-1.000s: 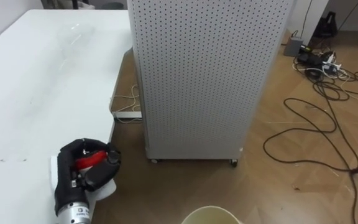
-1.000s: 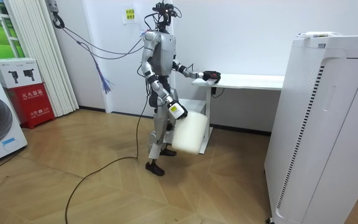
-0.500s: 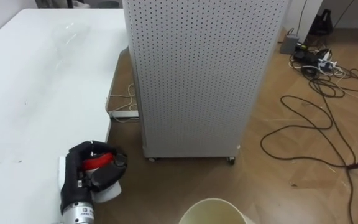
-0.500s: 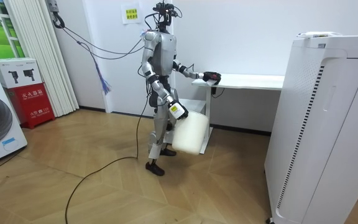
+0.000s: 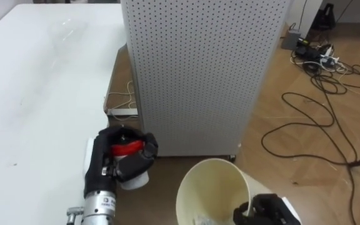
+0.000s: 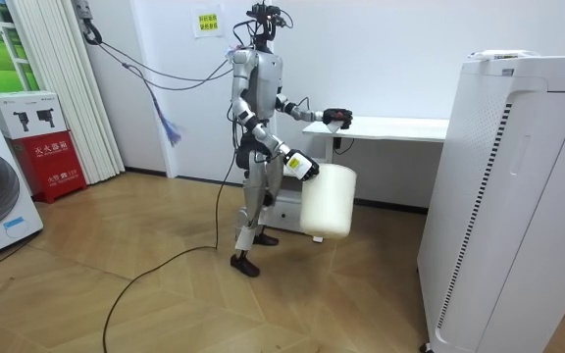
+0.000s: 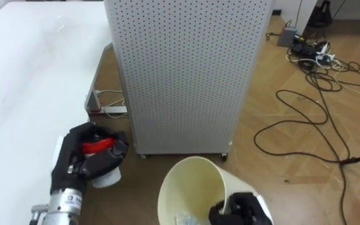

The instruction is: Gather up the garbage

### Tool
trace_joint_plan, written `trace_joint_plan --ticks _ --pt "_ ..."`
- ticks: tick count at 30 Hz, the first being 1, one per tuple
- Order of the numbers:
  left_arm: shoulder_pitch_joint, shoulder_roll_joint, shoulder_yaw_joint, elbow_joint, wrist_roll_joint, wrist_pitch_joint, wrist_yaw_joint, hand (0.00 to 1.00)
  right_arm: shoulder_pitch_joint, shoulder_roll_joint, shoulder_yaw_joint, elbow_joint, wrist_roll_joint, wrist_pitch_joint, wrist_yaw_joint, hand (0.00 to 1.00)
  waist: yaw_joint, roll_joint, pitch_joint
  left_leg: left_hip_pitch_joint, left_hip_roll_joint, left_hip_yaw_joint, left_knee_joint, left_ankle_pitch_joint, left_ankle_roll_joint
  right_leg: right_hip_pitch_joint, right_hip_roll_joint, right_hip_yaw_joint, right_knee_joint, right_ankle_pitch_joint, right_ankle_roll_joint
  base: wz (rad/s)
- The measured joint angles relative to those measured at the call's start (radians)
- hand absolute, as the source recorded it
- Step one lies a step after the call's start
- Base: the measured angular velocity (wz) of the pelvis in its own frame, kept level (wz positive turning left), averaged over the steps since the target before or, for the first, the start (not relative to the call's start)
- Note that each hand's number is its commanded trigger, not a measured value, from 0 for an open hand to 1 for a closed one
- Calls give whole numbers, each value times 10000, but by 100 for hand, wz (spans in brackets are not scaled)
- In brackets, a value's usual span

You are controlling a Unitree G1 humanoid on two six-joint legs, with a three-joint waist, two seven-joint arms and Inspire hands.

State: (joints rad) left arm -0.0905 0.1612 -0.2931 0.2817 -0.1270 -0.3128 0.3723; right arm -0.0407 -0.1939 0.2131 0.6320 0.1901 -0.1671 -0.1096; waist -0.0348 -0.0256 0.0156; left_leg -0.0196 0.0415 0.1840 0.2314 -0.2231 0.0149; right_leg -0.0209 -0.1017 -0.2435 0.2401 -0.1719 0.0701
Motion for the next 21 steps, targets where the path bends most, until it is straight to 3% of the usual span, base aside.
trace_joint_plan --ticks 2,3,4,5,6,7,9,10,12,15,21 --pt "4 -64 -120 4 -17 0 -188 100 6 -1 27 -146 13 -81 -38 100 102 89 53 249 88 -848 -165 14 -19 -638 33 -37 982 -252 -288 -54" --pt "3 7 -90 2 -31 -10 -317 100 -21 48 154 -309 28 -151 -58 100 162 75 48 291 149 -1470 -179 -5 -50 -1009 332 195 398 -148 -637 -60" --pt "1 59 -40 5 -69 -9 -350 100 -38 57 273 -456 47 -174 -67 100 141 36 37 267 148 -1460 -161 -35 -101 -1039 432 325 -265 414 -737 -38" --pt "0 57 -39 117 -258 26 -437 100 12 2 420 -592 119 -301 -122 100 -74 227 64 262 296 -1244 -185 -53 -276 -878 557 210 -436 903 -730 -7" --pt "2 22 -91 116 -374 26 -639 100 21 19 442 -591 197 -317 -194 100 -180 222 65 315 351 -699 -272 -16 -349 -800 571 207 -441 903 -734 8" --pt "-27 8 -136 114 -382 24 -733 100 17 22 443 -592 278 -318 -212 100 -188 211 70 307 361 -432 -252 4 -381 -782 570 291 -441 903 -734 8" --pt "-182 -26 -407 109 -376 24 -907 100 15 -17 395 -593 594 -330 -225 100 -301 177 88 79 394 181 -568 145 -379 -858 559 1055 -420 861 -667 35" --pt "-186 -31 -463 91 -368 24 -931 100 17 -27 372 -593 619 -326 -229 100 -269 142 76 147 380 335 -631 197 -339 -935 557 1053 -347 827 -616 23" --pt "-56 -85 -510 91 -361 26 -1025 100 11 3 403 -613 618 -323 -182 100 -19 -13 46 152 311 356 -630 226 -302 -1013 598 837 -343 822 -587 -12" --pt "-26 -53 -437 90 -370 30 -1155 100 10 14 416 -735 620 -323 -177 100 57 -9 43 159 182 344 -631 226 -300 -975 521 621 -353 833 -578 -2" --pt "-25 -97 -459 93 -371 38 -1516 100 -13 64 508 -810 568 -322 -84 100 70 12 57 269 188 343 -637 226 -300 -843 515 496 -373 827 -570 0"
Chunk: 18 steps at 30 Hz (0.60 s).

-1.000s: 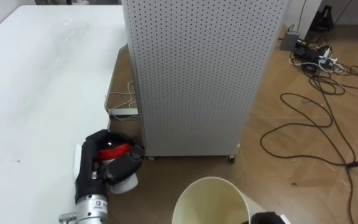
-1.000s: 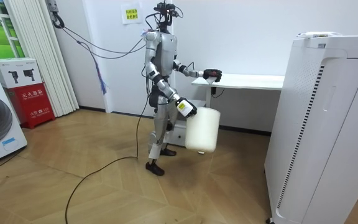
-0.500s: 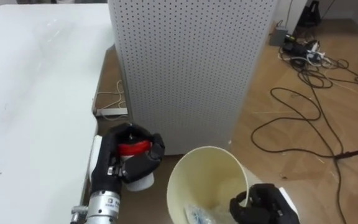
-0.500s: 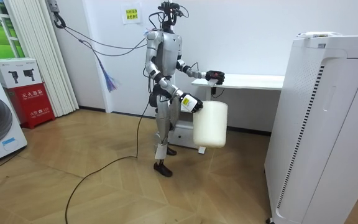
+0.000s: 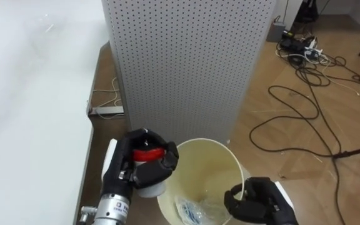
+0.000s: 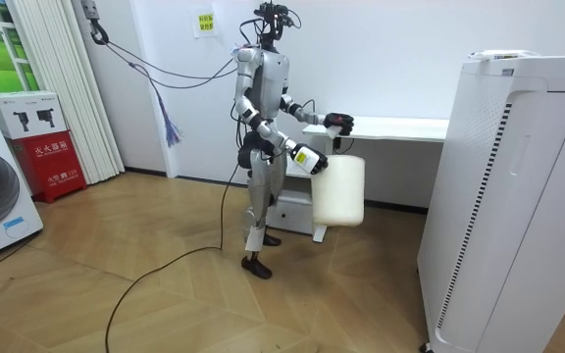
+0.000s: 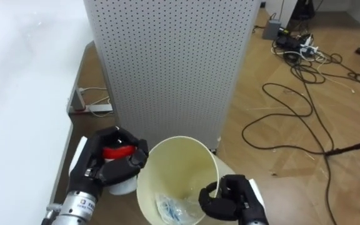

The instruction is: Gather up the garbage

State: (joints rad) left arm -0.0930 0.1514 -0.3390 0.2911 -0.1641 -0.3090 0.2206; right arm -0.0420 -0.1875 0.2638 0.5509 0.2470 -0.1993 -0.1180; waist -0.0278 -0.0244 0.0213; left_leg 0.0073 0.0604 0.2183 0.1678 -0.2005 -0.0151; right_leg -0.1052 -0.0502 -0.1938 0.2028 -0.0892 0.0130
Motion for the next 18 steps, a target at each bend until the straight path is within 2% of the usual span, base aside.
trace_joint_plan --ticks 10,11,12,13,18 --pt "-1 -44 -91 0 17 49 -481 100 -3 17 145 51 8 49 201 100 -101 12 9 -5 -1 76 19 1 2 3 -8 -104 5 -5 4 0" --pt "-1 -36 -128 1 18 49 -496 71 -3 17 156 71 8 49 224 100 -124 12 10 -17 -1 76 28 2 3 3 -11 -115 5 -5 3 5" --pt "2 -23 -226 1 22 50 -525 11 -8 18 187 145 9 49 257 100 -162 10 11 -30 -2 76 40 4 7 3 -16 -129 6 -5 3 4" --pt "2 -24 -292 1 25 50 -570 0 -9 35 198 240 8 49 289 100 -199 7 12 -36 -6 83 45 12 22 3 -22 -134 10 -7 -1 0" --pt "10 7 -549 16 34 50 -776 0 -8 97 202 581 7 53 449 100 -231 -5 23 -31 -9 203 155 16 34 -22 -54 -85 99 -61 -71 -4"
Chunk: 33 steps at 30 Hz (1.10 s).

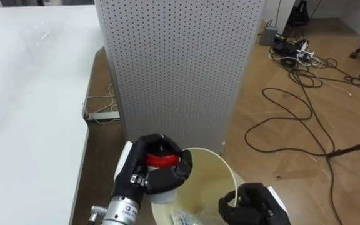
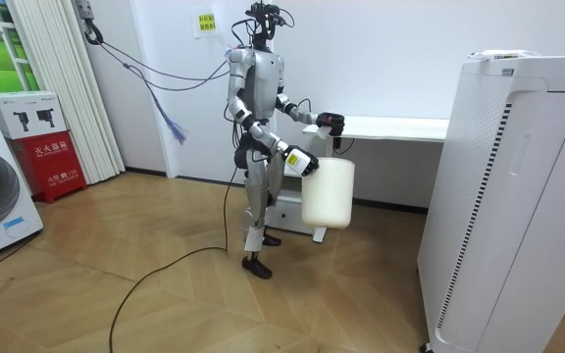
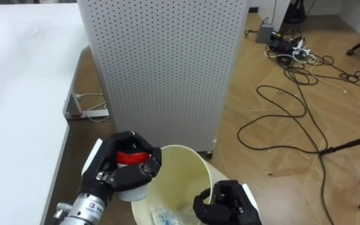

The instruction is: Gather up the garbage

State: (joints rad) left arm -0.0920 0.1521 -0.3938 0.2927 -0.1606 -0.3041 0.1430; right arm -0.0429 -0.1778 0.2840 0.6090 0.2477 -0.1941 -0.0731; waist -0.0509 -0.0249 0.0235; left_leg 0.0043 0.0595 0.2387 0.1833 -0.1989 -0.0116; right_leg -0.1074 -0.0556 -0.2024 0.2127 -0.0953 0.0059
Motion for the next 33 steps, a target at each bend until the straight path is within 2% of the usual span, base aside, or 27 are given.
trace_joint_plan --ticks 9,12,15,19,23,29,33 --pt "2 -81 -431 9 5 0 -144 0 -19 257 -1 66 11 5 78 100 -35 -12 7 -11 -10 54 59 0 2 -148 -38 56 279 -119 -29 -1" --pt "2 -90 -560 7 3 1 -271 0 -34 328 109 208 -86 224 317 100 -2 -14 8 -11 -11 82 54 0 2 -151 -40 59 278 -122 -25 0" --pt "2 -91 -572 7 5 1 -388 0 -43 321 65 284 -125 278 294 100 -24 -25 13 -12 -12 148 46 0 2 -166 -44 73 278 -127 -17 -3" --pt "2 -127 -581 7 -24 1 -524 0 -222 276 58 285 -120 282 318 100 -110 -26 13 -5 -3 335 45 0 2 -168 -45 88 266 -130 -13 -1" --pt "0 -226 -578 -4 -29 8 -741 0 -403 312 61 285 -117 308 349 100 -136 -25 12 4 -3 356 43 0 2 -169 -44 100 264 -129 -13 0" --pt "-2 -288 -635 -283 -39 134 -837 0 -455 586 131 295 -107 308 423 100 -265 -20 10 26 1 354 47 0 2 -139 -37 93 264 -128 -13 0" --pt "-11 -309 -926 -292 -44 134 -806 0 -455 537 415 295 -108 308 397 100 -268 -9 8 48 7 350 47 -1 2 -112 -28 104 266 -125 -15 0"
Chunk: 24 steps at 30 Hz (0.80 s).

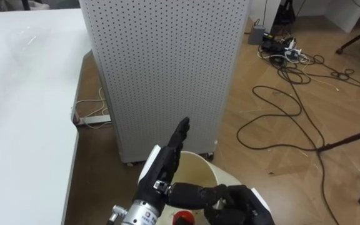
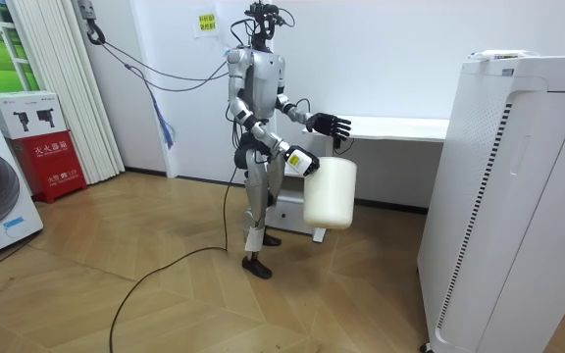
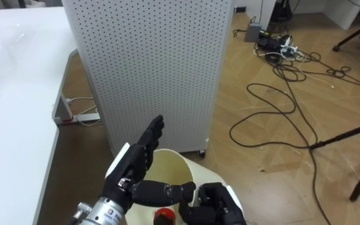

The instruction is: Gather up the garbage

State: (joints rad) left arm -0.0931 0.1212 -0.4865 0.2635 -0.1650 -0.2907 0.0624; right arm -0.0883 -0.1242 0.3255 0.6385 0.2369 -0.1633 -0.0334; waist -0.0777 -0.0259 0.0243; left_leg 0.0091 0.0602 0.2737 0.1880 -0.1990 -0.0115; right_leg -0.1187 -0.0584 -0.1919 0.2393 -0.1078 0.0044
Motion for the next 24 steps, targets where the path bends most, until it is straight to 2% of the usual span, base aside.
trace_joint_plan --ticks 5,9,15,18,21,24 --pt "-2 -49 -80 -3 3 -1 33 0 0 6 79 0 -8 -1 -90 100 -12 95 18 1 5 0 3 0 0 2 5 -2 15 4 -5 0" --pt "-1 -132 -51 -3 14 -2 148 0 -1 -6 63 6 -7 -5 -160 100 -8 202 73 -3 7 0 1 0 0 5 5 -4 16 5 -6 0" --pt "1 -129 301 -2 4 -2 143 0 18 -74 -66 92 -27 -5 -194 100 -29 183 90 -12 3 4 -2 0 0 -57 -3 14 37 2 -5 -1" --pt "2 -86 651 -2 22 -1 125 0 83 -117 -395 92 -144 -5 -151 100 -24 158 80 -16 2 16 -7 0 0 -69 5 26 12 1 -5 0" --pt "6 -72 976 -2 26 2 119 0 136 -351 -468 91 -103 -5 -132 100 -22 128 64 5 2 16 -6 0 0 -33 5 15 -15 1 -5 0" --pt "37 66 1085 -2 18 19 155 0 257 -466 -550 91 -17 -5 -194 100 -21 92 38 34 18 15 -4 0 0 1 19 6 -18 2 -6 0"
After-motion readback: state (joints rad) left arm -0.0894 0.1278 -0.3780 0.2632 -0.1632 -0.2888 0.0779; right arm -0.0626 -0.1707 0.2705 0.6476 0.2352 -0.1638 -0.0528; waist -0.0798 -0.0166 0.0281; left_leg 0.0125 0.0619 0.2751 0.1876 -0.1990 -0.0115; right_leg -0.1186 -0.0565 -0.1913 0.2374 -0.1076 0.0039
